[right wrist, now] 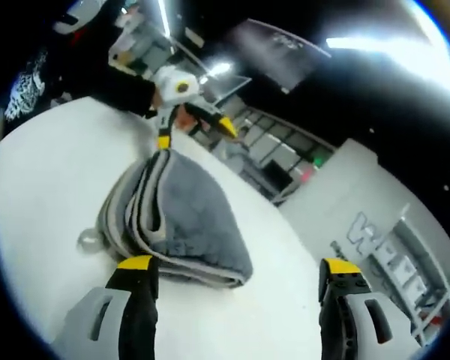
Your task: Open the folded towel by lifting each exposed corner and separating the folded layers until the towel lies flat within the target outline without major curled edges
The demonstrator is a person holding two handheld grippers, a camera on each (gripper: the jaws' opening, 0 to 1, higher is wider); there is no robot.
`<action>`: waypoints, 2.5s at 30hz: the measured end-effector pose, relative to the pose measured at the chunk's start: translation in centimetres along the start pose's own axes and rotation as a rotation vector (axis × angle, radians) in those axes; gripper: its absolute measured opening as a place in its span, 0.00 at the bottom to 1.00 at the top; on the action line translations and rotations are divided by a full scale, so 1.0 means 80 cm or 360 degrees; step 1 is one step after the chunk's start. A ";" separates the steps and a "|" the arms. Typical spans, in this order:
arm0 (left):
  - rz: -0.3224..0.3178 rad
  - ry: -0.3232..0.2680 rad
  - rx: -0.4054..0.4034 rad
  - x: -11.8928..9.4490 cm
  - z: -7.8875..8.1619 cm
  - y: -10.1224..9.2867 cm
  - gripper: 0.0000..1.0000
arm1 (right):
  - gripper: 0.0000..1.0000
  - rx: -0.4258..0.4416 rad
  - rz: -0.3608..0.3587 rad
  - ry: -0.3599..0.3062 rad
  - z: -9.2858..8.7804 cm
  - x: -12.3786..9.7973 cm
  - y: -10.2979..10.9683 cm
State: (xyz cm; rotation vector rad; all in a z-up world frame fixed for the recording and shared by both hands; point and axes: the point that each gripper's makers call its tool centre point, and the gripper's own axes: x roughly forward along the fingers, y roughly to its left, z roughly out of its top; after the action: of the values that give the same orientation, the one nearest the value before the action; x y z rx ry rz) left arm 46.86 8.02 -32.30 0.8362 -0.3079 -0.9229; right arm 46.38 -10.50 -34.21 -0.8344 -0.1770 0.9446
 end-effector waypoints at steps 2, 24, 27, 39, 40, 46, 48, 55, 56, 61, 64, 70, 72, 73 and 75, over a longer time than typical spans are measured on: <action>-0.0001 -0.0003 -0.0001 0.000 0.001 0.000 0.80 | 0.89 -0.0004 0.0043 -0.0001 0.003 0.002 0.010; -0.0064 -0.0003 -0.0147 0.009 -0.002 -0.010 0.51 | 0.80 -0.0139 0.0017 -0.0057 0.022 0.005 0.011; -0.0078 0.0006 -0.0175 0.008 -0.003 -0.011 0.41 | 0.67 -0.0131 0.0046 -0.0065 0.023 0.006 0.016; -0.0130 0.0009 -0.0100 0.013 0.002 -0.025 0.37 | 0.30 -0.0226 0.0259 -0.0035 0.021 0.017 0.059; -0.0140 0.0015 -0.0084 0.013 0.002 -0.028 0.36 | 0.28 -0.0228 0.0263 -0.0033 0.021 0.017 0.060; -0.0193 0.0027 -0.0034 0.016 0.008 -0.039 0.27 | 0.22 -0.0242 0.0277 -0.0043 0.023 0.019 0.062; -0.0214 0.0019 -0.0040 0.015 0.010 -0.042 0.25 | 0.21 -0.0235 0.0274 -0.0043 0.022 0.019 0.061; -0.0263 0.0037 -0.0044 0.015 0.011 -0.051 0.10 | 0.13 -0.0191 0.0262 -0.0058 0.021 0.020 0.058; -0.0259 0.0019 -0.0050 0.015 0.013 -0.050 0.06 | 0.12 -0.0189 0.0260 -0.0057 0.020 0.020 0.057; -0.0261 0.0010 -0.0051 0.015 0.016 -0.050 0.04 | 0.11 -0.0156 0.0257 -0.0057 0.019 0.019 0.055; -0.0265 0.0010 -0.0071 0.016 0.016 -0.051 0.04 | 0.10 -0.0124 0.0249 -0.0066 0.020 0.018 0.052; -0.0248 0.0018 -0.0157 0.016 0.014 -0.046 0.04 | 0.09 -0.0081 0.0243 -0.0070 0.019 0.018 0.050; -0.0249 0.0025 -0.0163 0.016 0.014 -0.048 0.03 | 0.08 -0.0080 0.0242 -0.0069 0.019 0.018 0.050; -0.0247 0.0031 -0.0166 0.017 0.013 -0.048 0.03 | 0.08 -0.0078 0.0242 -0.0069 0.019 0.018 0.050; -0.0239 0.0028 -0.0161 0.018 0.014 -0.047 0.03 | 0.08 -0.0076 0.0240 -0.0067 0.018 0.018 0.050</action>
State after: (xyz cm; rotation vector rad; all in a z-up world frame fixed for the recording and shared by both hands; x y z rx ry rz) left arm 44.91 5.12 -34.52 0.7816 -0.1833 -1.0615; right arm 43.96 -7.32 -36.32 -0.8815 -0.1755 1.1037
